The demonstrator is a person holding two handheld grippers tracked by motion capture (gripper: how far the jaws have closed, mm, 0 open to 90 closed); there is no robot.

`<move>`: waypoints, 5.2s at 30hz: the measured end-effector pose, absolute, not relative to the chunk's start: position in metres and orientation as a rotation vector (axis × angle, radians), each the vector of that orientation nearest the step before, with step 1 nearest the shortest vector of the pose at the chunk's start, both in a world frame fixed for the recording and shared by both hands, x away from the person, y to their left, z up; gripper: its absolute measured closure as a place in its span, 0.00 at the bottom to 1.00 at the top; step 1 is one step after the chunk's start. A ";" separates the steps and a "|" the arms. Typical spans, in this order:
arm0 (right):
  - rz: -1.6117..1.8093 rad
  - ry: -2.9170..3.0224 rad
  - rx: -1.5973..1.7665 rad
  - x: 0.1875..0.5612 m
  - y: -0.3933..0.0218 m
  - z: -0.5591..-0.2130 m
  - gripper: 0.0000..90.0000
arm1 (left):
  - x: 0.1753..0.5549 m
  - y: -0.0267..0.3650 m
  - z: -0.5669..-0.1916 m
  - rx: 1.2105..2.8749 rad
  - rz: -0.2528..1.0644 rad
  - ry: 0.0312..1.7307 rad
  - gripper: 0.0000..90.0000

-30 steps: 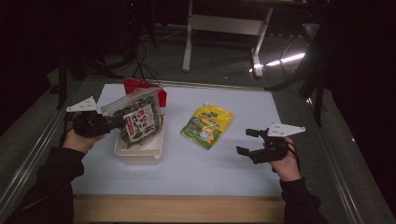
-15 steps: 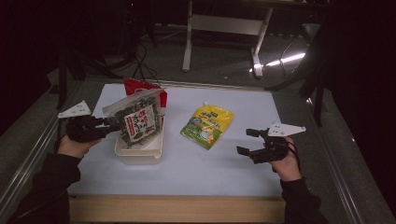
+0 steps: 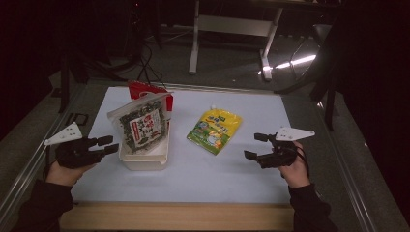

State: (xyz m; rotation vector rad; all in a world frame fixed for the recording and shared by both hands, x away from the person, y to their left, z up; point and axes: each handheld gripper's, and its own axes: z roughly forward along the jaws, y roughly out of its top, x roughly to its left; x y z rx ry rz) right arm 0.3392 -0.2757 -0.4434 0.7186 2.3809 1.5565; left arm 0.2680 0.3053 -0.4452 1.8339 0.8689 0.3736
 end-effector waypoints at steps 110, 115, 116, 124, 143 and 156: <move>1.150 2.258 1.029 0.522 -0.159 -0.495 1.00 | 0.243 0.146 -0.514 1.905 0.204 0.630 0.03; 1.081 2.245 1.073 0.535 -0.153 -0.501 1.00 | 0.241 0.148 -0.513 1.902 0.208 0.636 0.03; 1.066 2.241 1.085 0.537 -0.152 -0.502 1.00 | 0.241 0.149 -0.513 1.903 0.210 0.637 0.03; 0.995 2.222 1.166 0.554 -0.145 -0.511 1.00 | 0.239 0.152 -0.514 1.902 0.207 0.651 0.03; 0.881 2.239 1.345 0.580 -0.134 -0.533 1.00 | 0.235 0.158 -0.517 1.906 0.210 0.684 0.03; 0.892 2.323 1.292 0.571 -0.130 -0.532 1.00 | 0.235 0.157 -0.516 1.906 0.210 0.682 0.03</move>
